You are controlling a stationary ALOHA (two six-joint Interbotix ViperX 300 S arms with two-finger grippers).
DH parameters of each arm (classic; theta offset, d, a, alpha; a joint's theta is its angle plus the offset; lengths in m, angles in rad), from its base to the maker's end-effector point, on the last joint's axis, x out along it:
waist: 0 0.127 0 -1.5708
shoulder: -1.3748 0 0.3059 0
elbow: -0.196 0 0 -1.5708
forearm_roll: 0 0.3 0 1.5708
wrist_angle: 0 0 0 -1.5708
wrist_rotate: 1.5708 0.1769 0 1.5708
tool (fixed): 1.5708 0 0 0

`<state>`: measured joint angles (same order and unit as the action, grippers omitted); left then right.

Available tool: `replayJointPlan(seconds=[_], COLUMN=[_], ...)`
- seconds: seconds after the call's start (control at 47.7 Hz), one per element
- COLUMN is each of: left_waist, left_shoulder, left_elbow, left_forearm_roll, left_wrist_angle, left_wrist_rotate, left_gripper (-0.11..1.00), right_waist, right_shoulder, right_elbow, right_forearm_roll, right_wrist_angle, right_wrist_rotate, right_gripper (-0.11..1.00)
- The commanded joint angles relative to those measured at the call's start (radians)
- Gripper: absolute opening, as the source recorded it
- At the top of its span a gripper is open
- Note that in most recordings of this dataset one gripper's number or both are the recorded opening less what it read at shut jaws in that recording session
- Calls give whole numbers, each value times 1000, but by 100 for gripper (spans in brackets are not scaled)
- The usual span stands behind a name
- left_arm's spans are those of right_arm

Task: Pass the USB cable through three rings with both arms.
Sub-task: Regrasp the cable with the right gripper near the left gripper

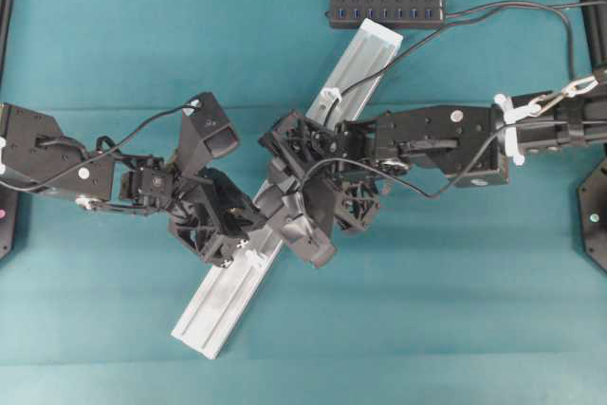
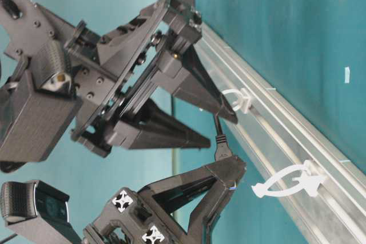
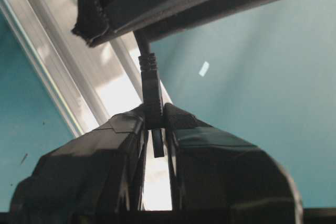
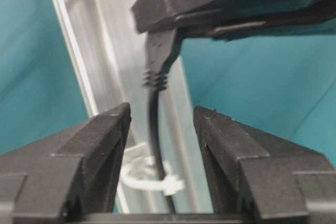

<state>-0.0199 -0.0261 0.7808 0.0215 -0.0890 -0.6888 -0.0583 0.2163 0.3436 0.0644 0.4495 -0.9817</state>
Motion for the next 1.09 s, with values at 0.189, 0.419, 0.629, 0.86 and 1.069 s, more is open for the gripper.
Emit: replayJointPlan(seconds=[0.189,0.419,0.629,0.86,1.069], left_waist=[0,12,15,18,11], left_shoulder=[-17,-20,-21,-26,-74], left_elbow=[-12,-3,-2,-2,0], left_forearm_roll=[5,5,5,5,5], left_wrist_angle=[-8,-11,-41,-52,-49], left_wrist_rotate=[5,12,29,40,46], left_gripper=[11,11,11,28,88], right_waist=[6,5,6,3,3], right_shoulder=[5,6,6,6,6], right_elbow=[-5,-9,-9,-9,-5], right_forearm_roll=[-29,-31,-31,-31,-54], right_wrist_angle=[-14,-9,-8,-8,-9], right_wrist_rotate=[8,9,11,8,3], right_gripper=[25,7,7,7,7])
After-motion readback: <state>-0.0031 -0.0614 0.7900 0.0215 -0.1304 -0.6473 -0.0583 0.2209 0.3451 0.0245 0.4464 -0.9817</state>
